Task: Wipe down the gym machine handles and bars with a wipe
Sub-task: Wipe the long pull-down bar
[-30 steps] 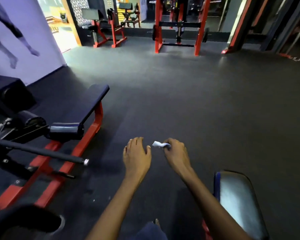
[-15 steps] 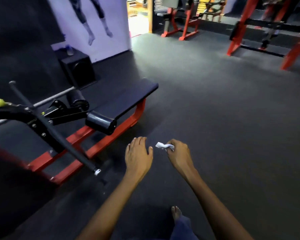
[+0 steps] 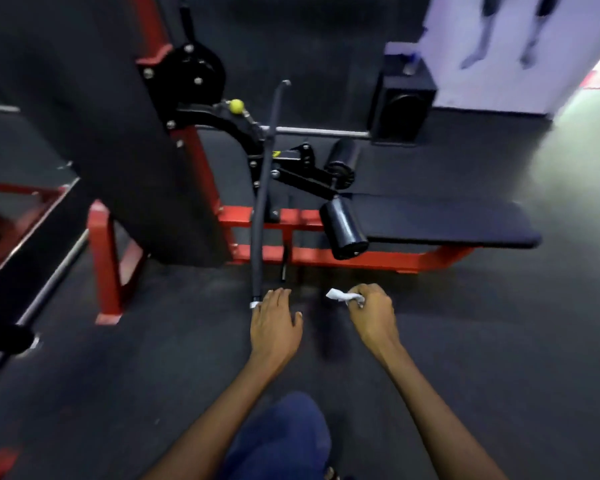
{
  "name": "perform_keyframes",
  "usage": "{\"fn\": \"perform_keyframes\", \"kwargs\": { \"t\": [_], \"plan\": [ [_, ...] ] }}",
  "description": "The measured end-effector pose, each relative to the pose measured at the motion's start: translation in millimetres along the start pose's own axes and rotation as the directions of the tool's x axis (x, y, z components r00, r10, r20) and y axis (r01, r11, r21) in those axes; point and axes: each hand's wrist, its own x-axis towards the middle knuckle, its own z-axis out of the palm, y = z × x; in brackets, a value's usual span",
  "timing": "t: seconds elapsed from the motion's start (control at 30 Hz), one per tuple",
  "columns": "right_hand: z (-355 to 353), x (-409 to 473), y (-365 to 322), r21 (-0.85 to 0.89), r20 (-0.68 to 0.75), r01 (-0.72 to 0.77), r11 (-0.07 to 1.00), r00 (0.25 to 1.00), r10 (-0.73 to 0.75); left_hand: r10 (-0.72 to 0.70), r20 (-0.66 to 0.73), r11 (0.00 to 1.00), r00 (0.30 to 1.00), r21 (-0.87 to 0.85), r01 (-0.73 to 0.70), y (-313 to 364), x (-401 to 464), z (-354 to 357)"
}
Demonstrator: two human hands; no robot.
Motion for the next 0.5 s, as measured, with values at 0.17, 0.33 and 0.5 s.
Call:
{"fn": "perform_keyframes", "kwargs": {
  "t": [0.17,0.33,0.5],
  "plan": [
    [36,68,-14,0.054,0.125,0.113,0.992,0.985,-0.119,-0.286,-0.05,0.956,0.957,-0.081,0.281,-40,28,23],
    [77,125,-14,0.028,0.309,0.272,0.962,0.913,-0.267,-0.505,-0.058,0.854,0.861,-0.177,0.489,-66,51,54],
    [121,171,-6,0.005,0.471,0.427,0.904,0.797,-0.379,-0.604,-0.046,0.78,0.796,-0.242,0.578,-73,72,83]
  ]
}}
